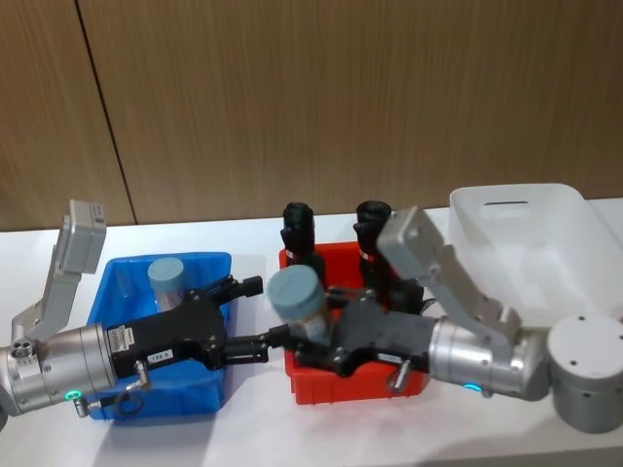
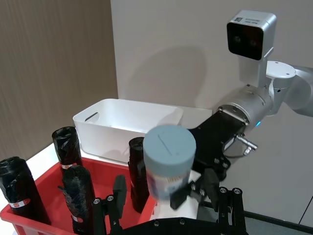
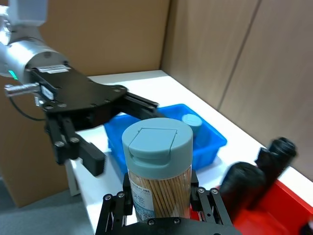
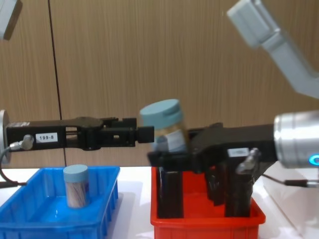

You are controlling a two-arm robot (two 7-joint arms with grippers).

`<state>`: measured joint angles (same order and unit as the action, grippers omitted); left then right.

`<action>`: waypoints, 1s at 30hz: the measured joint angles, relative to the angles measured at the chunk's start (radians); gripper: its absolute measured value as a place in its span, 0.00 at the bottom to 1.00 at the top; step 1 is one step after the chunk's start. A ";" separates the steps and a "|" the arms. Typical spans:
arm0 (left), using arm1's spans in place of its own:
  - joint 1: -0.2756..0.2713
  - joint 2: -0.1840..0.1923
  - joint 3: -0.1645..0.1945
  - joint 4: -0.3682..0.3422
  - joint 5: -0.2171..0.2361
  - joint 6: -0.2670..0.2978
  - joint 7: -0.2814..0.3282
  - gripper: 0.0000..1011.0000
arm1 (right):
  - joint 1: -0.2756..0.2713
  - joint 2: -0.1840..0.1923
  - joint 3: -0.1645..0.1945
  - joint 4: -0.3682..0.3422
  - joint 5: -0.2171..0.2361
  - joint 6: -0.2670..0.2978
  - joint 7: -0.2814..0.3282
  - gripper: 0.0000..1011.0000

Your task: Pick the cotton swabs from the blue box and place them into the white box.

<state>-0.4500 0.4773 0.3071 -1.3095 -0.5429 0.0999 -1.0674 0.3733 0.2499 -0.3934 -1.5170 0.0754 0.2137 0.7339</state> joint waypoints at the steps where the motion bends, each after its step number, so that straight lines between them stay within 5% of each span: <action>1: 0.000 0.000 0.000 0.000 0.000 0.000 0.000 0.99 | -0.003 0.004 0.003 -0.003 0.003 0.000 -0.003 0.61; 20: 0.000 0.000 0.000 0.000 0.000 0.000 0.000 0.99 | -0.059 0.137 0.112 -0.053 0.110 -0.022 -0.145 0.61; 30: 0.000 0.000 0.000 0.000 0.000 0.000 0.000 0.99 | -0.053 0.176 0.159 -0.029 0.140 -0.025 -0.232 0.61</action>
<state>-0.4500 0.4773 0.3071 -1.3095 -0.5430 0.0999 -1.0675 0.3208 0.4255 -0.2340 -1.5461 0.2159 0.1890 0.5015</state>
